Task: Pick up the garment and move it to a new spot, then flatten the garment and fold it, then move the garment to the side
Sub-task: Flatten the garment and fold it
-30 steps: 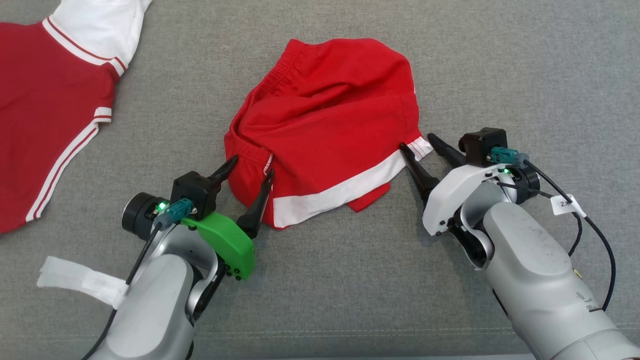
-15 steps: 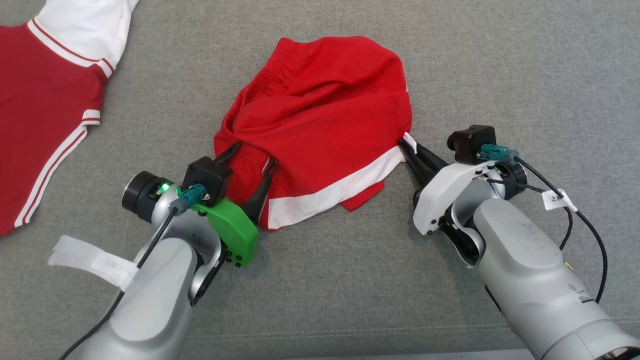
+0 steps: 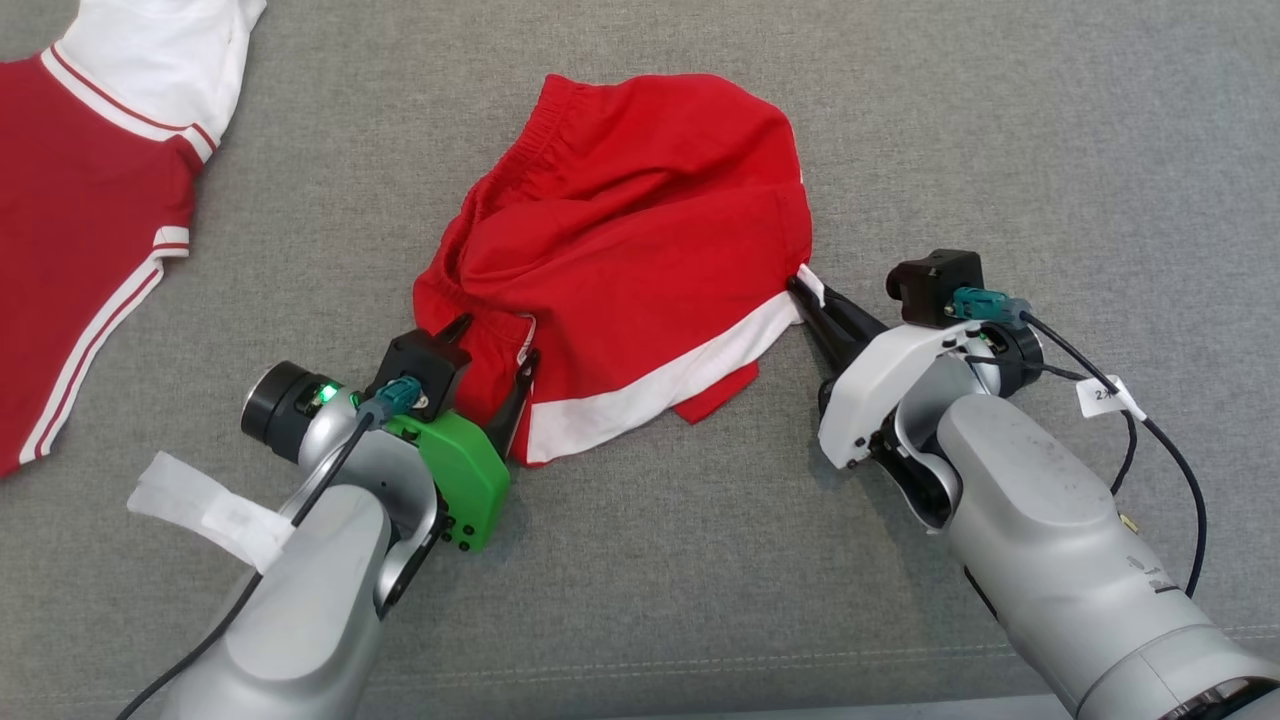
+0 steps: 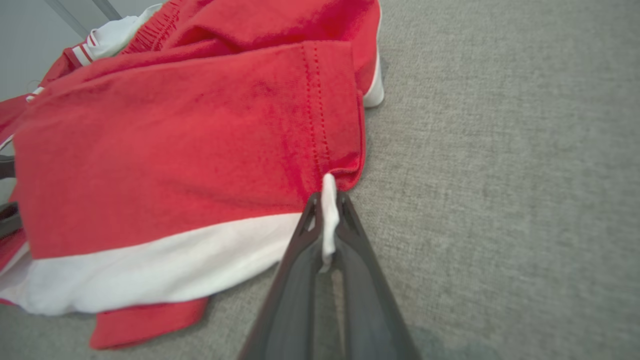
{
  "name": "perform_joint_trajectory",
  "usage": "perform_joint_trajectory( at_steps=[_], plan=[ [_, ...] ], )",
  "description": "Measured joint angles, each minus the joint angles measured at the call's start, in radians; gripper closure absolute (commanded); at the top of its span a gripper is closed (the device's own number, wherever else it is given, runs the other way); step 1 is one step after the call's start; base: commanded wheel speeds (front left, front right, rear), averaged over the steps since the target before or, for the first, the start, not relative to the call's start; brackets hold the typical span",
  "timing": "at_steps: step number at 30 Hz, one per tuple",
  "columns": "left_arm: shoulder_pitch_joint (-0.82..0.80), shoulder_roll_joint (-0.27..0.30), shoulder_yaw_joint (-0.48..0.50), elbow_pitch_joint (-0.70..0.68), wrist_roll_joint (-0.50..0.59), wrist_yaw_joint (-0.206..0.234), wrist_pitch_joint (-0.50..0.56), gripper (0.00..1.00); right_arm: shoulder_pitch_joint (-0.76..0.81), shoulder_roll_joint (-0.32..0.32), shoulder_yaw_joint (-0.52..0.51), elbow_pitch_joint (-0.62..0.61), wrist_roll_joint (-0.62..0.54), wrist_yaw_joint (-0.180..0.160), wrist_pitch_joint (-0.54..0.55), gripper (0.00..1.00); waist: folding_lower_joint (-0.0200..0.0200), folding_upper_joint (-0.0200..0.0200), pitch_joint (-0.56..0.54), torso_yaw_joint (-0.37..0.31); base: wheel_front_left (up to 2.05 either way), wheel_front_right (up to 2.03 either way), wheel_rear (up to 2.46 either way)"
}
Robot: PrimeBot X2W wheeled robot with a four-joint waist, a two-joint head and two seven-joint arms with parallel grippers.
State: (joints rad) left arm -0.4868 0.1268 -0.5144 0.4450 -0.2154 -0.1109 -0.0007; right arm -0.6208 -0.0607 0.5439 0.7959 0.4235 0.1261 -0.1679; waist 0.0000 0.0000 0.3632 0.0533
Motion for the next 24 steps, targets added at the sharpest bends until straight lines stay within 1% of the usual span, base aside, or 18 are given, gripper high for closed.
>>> perform_joint_trajectory(
  at_steps=[1, 2, 3, 4, 11, 14, 17, 19, 22, 24],
  plan=[
    [0.000, -0.002, 0.002, 0.000, -0.001, 0.001, 0.000, 0.09, -0.003, 0.000, 0.003, 0.005, 0.000, 0.000, -0.005, 1.00, 0.0000, 0.0000, -0.001, -0.001, 0.00, 0.00, 0.00],
    [0.000, -0.004, 0.005, 0.000, -0.001, 0.001, -0.002, 0.52, -0.005, 0.000, 0.006, 0.011, 0.001, 0.000, -0.009, 1.00, 0.0000, 0.0000, -0.002, -0.001, 0.00, 0.00, 0.00],
    [0.000, -0.007, 0.009, 0.000, -0.003, 0.001, -0.005, 0.74, -0.006, 0.000, 0.007, 0.014, 0.003, 0.000, -0.009, 1.00, 0.0000, 0.0000, -0.003, -0.002, 0.00, 0.00, 0.00],
    [0.000, -0.012, 0.013, 0.000, -0.011, 0.001, -0.011, 1.00, -0.007, 0.001, 0.009, 0.018, 0.007, 0.000, -0.013, 1.00, 0.0000, 0.0000, -0.004, -0.002, 0.00, 0.00, 0.00],
    [-0.002, -0.027, 0.024, 0.002, -0.034, 0.001, -0.048, 1.00, -0.007, 0.000, 0.020, 0.049, 0.022, 0.000, -0.035, 1.00, 0.0000, 0.0000, -0.023, 0.000, 0.00, 0.00, 0.00],
    [-0.002, -0.038, 0.038, 0.001, -0.060, 0.001, -0.070, 1.00, -0.006, -0.001, 0.020, 0.058, 0.031, 0.000, -0.044, 1.00, 0.0000, 0.0000, -0.034, 0.003, 0.00, 0.00, 0.00],
    [0.000, -0.049, 0.076, -0.008, -0.108, 0.001, -0.104, 1.00, -0.005, -0.001, 0.006, 0.059, 0.059, 0.000, -0.056, 1.00, 0.0000, 0.0000, -0.049, 0.005, 0.00, 0.00, 0.00],
    [0.004, -0.051, 0.122, -0.026, -0.163, 0.001, -0.144, 1.00, -0.002, -0.001, -0.017, 0.052, 0.084, 0.000, -0.070, 1.00, 0.0000, 0.0000, -0.066, 0.006, 0.00, 0.00, 0.00],
    [0.018, -0.052, 0.155, -0.044, -0.204, 0.001, -0.182, 1.00, 0.006, -0.002, -0.035, 0.027, 0.108, 0.000, -0.078, 1.00, 0.0000, 0.0000, -0.087, 0.007, 0.00, 0.00, 0.00],
    [0.025, -0.052, 0.164, -0.050, -0.214, 0.001, -0.196, 1.00, 0.011, -0.002, -0.044, 0.014, 0.120, 0.000, -0.079, 1.00, 0.0000, 0.0000, -0.094, 0.007, 0.00, 0.00, 0.00]
  ],
)
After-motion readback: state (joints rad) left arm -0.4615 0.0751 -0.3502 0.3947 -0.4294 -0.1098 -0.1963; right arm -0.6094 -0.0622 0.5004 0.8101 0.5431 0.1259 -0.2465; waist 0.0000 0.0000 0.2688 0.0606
